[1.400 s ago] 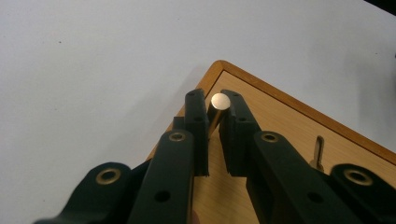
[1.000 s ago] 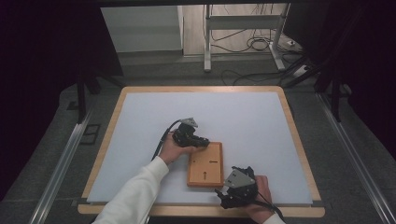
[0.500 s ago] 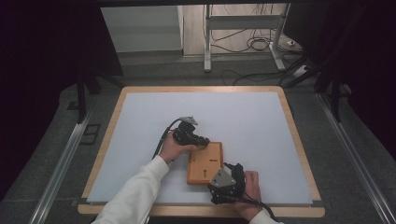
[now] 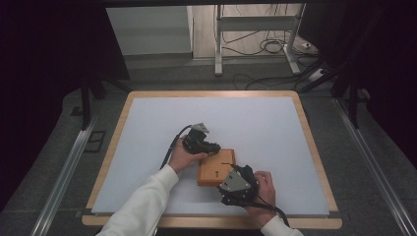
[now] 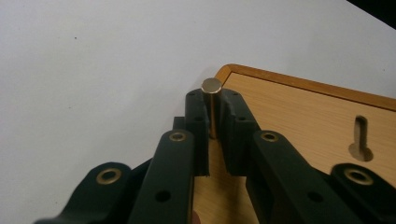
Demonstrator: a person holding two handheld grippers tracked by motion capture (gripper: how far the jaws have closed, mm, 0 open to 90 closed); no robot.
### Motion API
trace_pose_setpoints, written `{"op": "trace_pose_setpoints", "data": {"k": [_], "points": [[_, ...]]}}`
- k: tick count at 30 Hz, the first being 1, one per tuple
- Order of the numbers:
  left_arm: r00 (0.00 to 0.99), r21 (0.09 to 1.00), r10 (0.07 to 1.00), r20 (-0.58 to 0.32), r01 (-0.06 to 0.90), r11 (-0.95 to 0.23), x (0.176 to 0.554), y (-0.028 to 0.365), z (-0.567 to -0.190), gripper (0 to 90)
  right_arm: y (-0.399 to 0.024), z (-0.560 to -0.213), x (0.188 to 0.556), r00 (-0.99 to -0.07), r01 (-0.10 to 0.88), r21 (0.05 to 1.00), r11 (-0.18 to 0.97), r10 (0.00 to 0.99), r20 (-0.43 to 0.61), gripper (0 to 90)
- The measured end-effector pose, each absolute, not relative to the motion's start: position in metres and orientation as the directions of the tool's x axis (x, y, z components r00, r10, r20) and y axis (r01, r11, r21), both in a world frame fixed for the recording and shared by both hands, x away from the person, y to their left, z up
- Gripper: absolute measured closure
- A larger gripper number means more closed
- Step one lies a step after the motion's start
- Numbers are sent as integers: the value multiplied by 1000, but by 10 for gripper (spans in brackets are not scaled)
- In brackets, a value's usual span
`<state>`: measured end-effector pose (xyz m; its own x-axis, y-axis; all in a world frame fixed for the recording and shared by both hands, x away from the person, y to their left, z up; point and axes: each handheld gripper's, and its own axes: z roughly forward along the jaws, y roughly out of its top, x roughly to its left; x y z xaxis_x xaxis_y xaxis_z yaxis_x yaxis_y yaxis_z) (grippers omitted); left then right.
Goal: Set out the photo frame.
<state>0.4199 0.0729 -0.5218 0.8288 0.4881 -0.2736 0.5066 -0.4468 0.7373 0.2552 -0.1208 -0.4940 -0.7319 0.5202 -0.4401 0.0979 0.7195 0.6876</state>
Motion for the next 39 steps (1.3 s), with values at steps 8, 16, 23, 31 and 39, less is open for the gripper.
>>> {"op": "trace_pose_setpoints", "data": {"k": [8, 16, 23, 31, 39], "points": [[819, 738, 490, -298, 524, -427, 422, 74, -523, 805, -117, -485, 259, -768, 72, 678, 732, 474, -430, 372], [821, 738, 483, -302, 523, -427, 422, 74, -523, 784, -119, -484, 260, -767, 67, 676, 734, 471, -435, 381], [824, 739, 478, -303, 521, -428, 423, 74, -522, 760, -121, -483, 260, -766, 62, 681, 730, 472, -436, 388], [837, 739, 468, -285, 503, -449, 423, 74, -519, 703, -123, -481, 261, -766, 62, 688, 723, 476, -432, 396], [828, 745, 473, -302, 515, -424, 424, 78, -517, 557, -124, -477, 263, -763, 71, 693, 718, 487, -426, 410]]}}
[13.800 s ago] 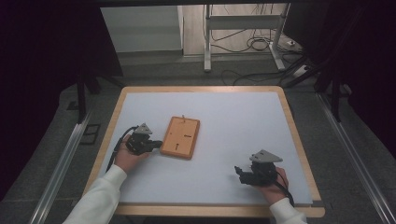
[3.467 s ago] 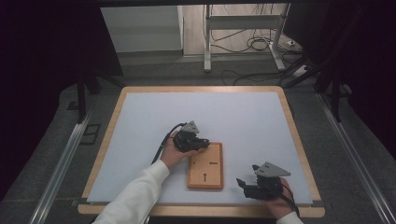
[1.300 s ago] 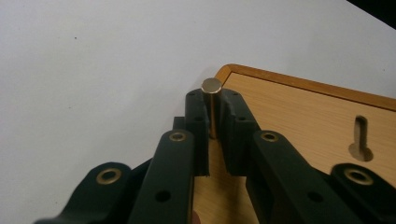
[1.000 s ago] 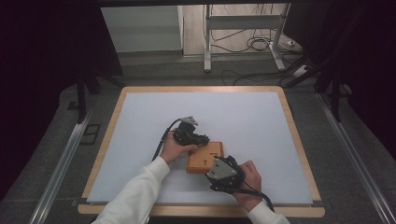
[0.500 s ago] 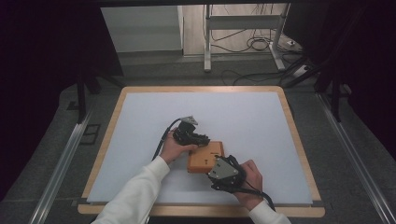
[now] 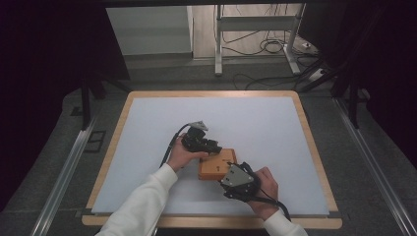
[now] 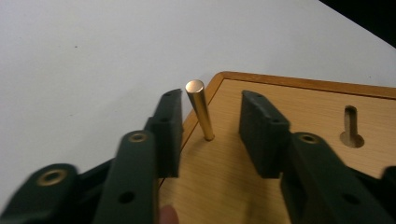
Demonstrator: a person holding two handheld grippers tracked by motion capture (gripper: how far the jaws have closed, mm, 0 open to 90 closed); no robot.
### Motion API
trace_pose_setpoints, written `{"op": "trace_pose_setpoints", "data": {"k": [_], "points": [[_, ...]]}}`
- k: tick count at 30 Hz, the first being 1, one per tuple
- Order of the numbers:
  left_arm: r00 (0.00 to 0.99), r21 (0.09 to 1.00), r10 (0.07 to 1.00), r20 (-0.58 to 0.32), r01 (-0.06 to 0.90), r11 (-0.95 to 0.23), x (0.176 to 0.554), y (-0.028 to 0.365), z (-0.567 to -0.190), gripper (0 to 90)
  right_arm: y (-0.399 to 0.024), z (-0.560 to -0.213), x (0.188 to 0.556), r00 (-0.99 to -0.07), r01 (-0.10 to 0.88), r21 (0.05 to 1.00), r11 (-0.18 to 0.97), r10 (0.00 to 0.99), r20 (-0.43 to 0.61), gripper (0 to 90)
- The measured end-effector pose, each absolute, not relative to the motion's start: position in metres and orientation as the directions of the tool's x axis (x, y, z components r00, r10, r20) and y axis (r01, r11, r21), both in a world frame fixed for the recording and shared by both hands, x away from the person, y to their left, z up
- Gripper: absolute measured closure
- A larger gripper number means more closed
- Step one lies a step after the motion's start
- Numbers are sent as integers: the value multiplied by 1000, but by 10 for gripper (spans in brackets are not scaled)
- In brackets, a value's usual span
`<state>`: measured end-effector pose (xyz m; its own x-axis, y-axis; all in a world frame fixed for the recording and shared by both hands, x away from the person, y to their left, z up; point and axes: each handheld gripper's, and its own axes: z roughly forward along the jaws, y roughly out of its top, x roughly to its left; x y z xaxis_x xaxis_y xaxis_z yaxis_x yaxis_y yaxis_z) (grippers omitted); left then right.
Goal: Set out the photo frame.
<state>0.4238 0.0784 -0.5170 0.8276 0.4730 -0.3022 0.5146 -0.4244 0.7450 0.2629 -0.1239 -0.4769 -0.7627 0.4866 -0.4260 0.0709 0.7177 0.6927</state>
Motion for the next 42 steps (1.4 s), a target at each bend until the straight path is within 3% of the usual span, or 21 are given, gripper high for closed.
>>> {"op": "trace_pose_setpoints", "data": {"k": [9, 12, 18, 30, 42], "points": [[816, 768, 501, -289, 510, -388, 419, 100, -507, 419, -122, -472, 267, -761, 71, 701, 710, 493, -422, 445], [803, 786, 549, -232, 487, -381, 411, 112, -501, 413, -123, -471, 267, -764, 73, 701, 710, 492, -419, 447], [807, 791, 558, -193, 464, -398, 395, 130, -496, 396, -122, -468, 270, -766, 76, 699, 711, 490, -416, 456], [788, 781, 567, -240, 503, -369, 376, 157, -504, 378, -124, -460, 276, -765, 86, 705, 704, 500, -405, 477], [799, 768, 570, -191, 483, -420, 356, 170, -514, 359, -126, -451, 287, -784, 110, 706, 699, 498, -371, 495]]}}
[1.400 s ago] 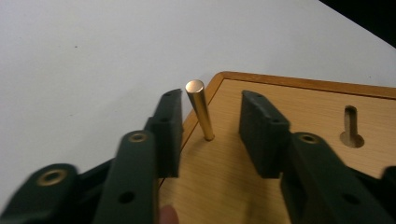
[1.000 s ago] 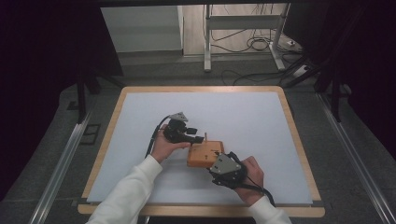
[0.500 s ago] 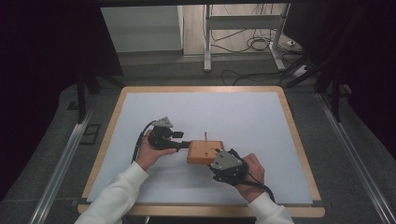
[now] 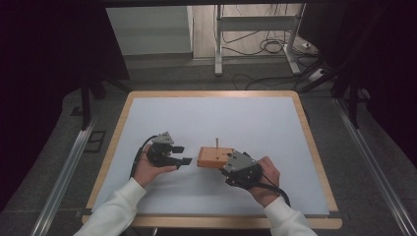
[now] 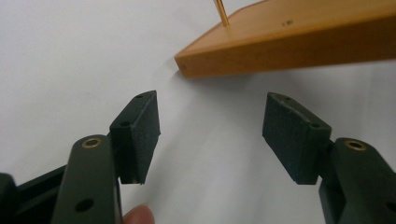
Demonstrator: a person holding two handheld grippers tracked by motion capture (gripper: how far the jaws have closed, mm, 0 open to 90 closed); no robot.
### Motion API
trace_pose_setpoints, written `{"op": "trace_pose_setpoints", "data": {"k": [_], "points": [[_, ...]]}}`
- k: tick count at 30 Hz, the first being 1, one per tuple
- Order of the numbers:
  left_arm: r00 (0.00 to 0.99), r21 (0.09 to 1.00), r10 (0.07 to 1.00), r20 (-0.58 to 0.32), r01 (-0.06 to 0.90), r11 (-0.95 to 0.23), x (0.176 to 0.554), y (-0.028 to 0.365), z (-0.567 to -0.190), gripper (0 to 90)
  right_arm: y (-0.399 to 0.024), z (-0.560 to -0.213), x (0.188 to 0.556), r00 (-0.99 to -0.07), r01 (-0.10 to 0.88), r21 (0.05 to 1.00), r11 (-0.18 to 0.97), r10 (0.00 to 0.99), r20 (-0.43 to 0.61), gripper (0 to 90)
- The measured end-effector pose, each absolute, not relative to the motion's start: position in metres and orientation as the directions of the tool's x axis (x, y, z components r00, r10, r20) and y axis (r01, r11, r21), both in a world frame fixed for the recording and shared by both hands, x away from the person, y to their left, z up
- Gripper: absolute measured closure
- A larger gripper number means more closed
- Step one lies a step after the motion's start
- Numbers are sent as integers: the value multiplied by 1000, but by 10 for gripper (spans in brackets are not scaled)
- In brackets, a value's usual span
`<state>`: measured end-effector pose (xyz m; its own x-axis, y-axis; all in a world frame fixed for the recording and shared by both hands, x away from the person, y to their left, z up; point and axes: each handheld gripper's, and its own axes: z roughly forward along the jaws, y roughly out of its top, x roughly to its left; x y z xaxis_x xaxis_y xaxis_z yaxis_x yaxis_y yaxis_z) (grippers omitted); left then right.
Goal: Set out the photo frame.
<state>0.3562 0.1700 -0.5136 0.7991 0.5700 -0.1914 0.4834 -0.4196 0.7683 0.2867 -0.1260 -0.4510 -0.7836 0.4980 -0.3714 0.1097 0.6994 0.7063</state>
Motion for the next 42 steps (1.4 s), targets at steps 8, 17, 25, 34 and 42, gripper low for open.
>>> {"op": "trace_pose_setpoints", "data": {"k": [8, 17, 25, 34, 42], "points": [[802, 754, 569, -181, 485, -444, 349, 170, -519, 355, -127, -447, 292, -793, 117, 708, 697, 494, -355, 503], [804, 736, 574, -156, 483, -475, 345, 171, -525, 352, -125, -443, 297, -803, 121, 704, 700, 485, -345, 520], [804, 727, 573, -161, 489, -481, 345, 169, -528, 351, -123, -435, 309, -814, 122, 701, 702, 475, -334, 564], [802, 718, 574, -164, 497, -488, 346, 170, -530, 347, -113, -425, 322, -815, 84, 659, 748, 431, -386, 639], [797, 722, 579, -170, 501, -477, 348, 172, -531, 347, -111, -413, 320, -841, 61, 661, 748, 396, -370, 688]]}}
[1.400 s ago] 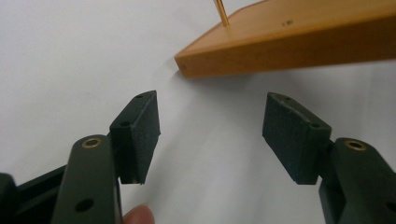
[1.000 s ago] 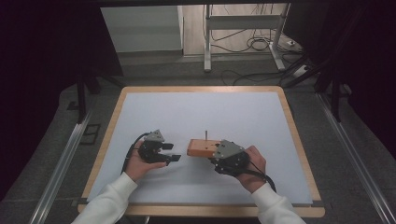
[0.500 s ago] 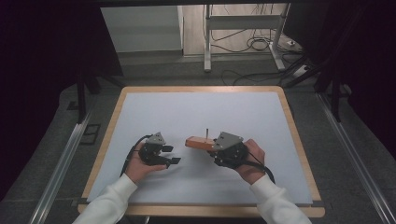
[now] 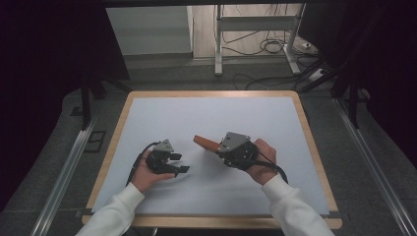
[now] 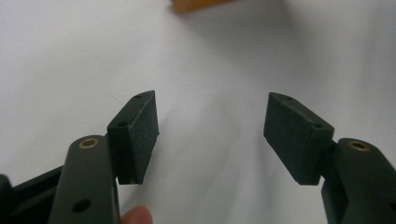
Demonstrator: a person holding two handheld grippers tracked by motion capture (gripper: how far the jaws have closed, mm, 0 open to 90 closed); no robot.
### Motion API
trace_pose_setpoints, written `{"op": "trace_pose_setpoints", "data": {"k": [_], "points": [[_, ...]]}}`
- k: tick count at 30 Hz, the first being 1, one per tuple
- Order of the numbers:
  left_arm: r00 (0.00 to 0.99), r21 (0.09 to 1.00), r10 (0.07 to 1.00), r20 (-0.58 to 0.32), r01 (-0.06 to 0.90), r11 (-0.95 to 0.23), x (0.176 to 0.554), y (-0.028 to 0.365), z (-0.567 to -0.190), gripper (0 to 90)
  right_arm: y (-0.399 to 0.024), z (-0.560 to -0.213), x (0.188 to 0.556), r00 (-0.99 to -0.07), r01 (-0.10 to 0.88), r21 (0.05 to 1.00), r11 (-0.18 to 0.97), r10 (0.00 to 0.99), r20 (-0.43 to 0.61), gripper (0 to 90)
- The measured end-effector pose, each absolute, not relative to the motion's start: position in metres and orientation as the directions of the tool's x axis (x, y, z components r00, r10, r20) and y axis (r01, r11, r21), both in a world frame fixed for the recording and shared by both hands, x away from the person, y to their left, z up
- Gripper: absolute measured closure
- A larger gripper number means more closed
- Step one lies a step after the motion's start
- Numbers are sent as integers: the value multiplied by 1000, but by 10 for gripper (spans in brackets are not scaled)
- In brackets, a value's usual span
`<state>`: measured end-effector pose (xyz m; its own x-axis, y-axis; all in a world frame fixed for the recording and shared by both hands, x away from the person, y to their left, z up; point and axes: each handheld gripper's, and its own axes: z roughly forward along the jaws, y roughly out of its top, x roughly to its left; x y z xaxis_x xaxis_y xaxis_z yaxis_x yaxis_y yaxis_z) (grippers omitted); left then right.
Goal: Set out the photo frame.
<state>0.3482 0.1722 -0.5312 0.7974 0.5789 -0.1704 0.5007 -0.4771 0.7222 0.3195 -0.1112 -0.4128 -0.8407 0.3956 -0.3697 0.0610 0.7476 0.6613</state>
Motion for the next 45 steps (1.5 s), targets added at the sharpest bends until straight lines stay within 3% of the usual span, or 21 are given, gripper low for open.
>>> {"op": "trace_pose_setpoints", "data": {"k": [4, 11, 24, 45], "points": [[793, 722, 583, -178, 508, -469, 349, 173, -532, 347, -118, -404, 312, -872, 76, 678, 731, 379, -311, 692], [797, 720, 580, -170, 502, -478, 348, 171, -532, 347, -127, -401, 303, -892, 61, 668, 741, 341, -296, 689], [797, 716, 579, -169, 503, -484, 349, 171, -532, 346, -139, -403, 325, -835, 125, 720, 683, 464, -295, 652], [795, 712, 579, -179, 511, -482, 349, 169, -534, 337, -147, -410, 361, -785, 200, 740, 642, 557, -271, 515]]}}
